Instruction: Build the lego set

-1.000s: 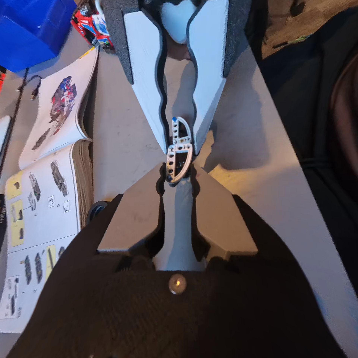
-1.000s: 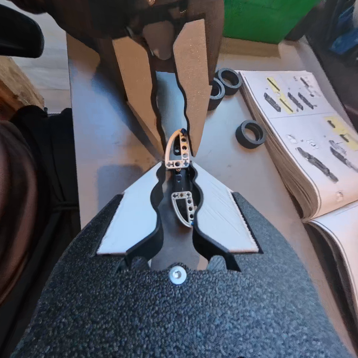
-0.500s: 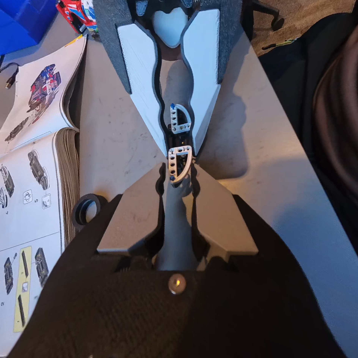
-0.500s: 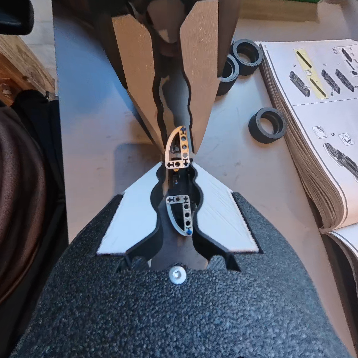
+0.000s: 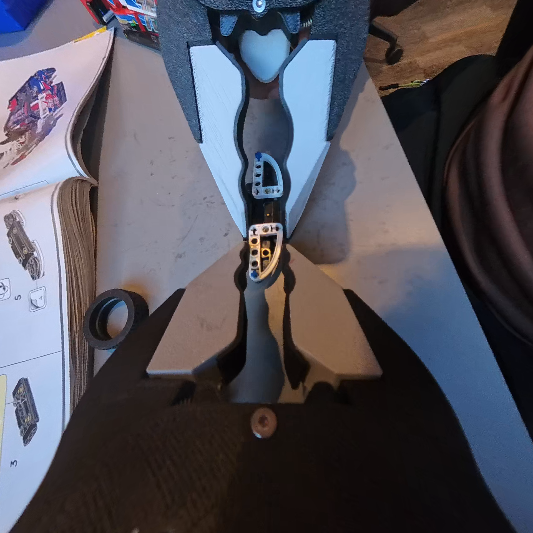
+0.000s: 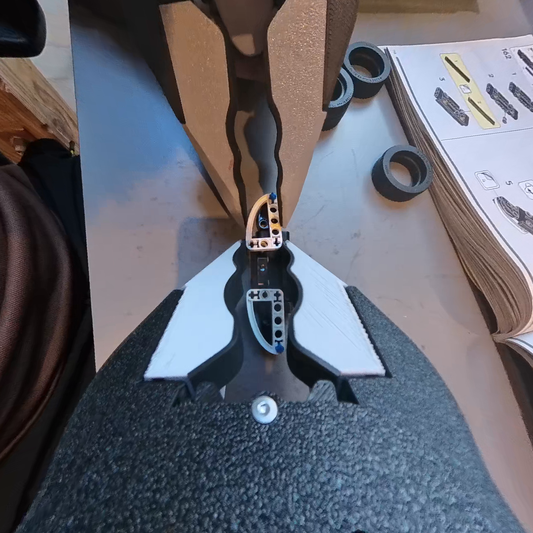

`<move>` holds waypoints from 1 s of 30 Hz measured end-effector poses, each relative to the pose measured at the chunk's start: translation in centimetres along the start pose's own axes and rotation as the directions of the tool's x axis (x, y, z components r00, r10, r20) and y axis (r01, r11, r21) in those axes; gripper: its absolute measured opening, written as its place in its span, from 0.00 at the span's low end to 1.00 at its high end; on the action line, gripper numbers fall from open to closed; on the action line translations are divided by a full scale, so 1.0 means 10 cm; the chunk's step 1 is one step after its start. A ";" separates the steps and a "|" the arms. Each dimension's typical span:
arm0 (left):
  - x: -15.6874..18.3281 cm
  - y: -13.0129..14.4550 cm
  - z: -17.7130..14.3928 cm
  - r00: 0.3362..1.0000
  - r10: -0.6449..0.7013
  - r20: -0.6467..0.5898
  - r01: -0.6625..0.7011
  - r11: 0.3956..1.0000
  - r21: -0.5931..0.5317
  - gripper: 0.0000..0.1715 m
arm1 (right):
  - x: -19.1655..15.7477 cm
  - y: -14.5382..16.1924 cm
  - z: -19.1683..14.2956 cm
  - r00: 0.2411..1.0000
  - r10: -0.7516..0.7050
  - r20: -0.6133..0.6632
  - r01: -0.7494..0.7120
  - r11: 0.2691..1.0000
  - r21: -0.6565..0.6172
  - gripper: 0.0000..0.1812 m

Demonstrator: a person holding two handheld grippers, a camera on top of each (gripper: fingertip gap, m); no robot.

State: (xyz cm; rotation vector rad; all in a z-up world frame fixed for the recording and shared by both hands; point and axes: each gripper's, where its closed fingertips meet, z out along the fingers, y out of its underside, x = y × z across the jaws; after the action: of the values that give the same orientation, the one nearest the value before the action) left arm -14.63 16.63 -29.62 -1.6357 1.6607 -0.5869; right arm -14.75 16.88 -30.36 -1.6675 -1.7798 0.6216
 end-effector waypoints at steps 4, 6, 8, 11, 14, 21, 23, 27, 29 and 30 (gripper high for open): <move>0.02 0.01 0.00 0.998 0.049 -0.028 -0.050 0.998 -0.031 0.11 | -0.01 0.00 0.00 1.000 -0.022 -0.009 0.022 1.000 0.006 0.13; 0.02 0.01 0.00 0.994 0.098 -0.039 -0.100 0.993 -0.064 0.11 | -0.02 0.00 0.00 0.999 -0.028 -0.017 0.028 1.000 0.012 0.13; 0.02 0.01 0.00 0.990 0.129 -0.059 -0.134 0.987 -0.090 0.11 | -0.02 0.00 0.00 0.999 -0.025 -0.020 0.025 1.000 0.019 0.13; 0.01 0.00 0.01 0.981 0.179 -0.078 -0.187 0.976 -0.113 0.11 | -0.01 0.02 -0.02 0.999 -0.037 -0.024 0.037 0.999 0.022 0.13; 0.00 -0.01 0.03 0.973 0.217 -0.072 -0.225 0.965 -0.137 0.11 | -0.01 0.01 -0.10 0.999 -0.036 -0.014 0.036 0.998 0.043 0.13; -0.01 -0.02 0.04 0.971 0.229 -0.065 -0.236 0.961 -0.142 0.11 | 0.10 -0.20 -0.35 0.992 0.123 0.036 -0.127 0.984 0.125 0.00; -0.02 -0.02 0.05 0.972 0.227 -0.067 -0.235 0.961 -0.144 0.11 | 0.07 -0.21 -0.32 0.989 0.141 0.053 -0.146 0.984 0.103 0.00; -0.03 0.00 0.05 0.970 0.226 -0.092 -0.238 0.961 -0.143 0.11 | 0.08 0.01 -0.14 0.996 0.089 -0.011 -0.089 0.996 -0.029 0.00; -0.05 0.00 0.05 0.966 0.234 -0.105 -0.248 0.958 -0.145 0.11 | 0.09 0.01 -0.14 0.996 0.093 -0.008 -0.093 0.995 -0.032 0.00; -0.05 -0.01 0.05 0.965 0.236 -0.114 -0.251 0.957 -0.145 0.11 | 0.09 0.02 -0.14 0.996 0.090 -0.006 -0.090 0.995 -0.041 0.00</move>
State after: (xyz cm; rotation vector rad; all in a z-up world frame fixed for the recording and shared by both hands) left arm -14.20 17.18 -29.81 -1.4987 1.9878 -0.4236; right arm -13.64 17.71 -29.40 -1.7836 -1.7328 0.6247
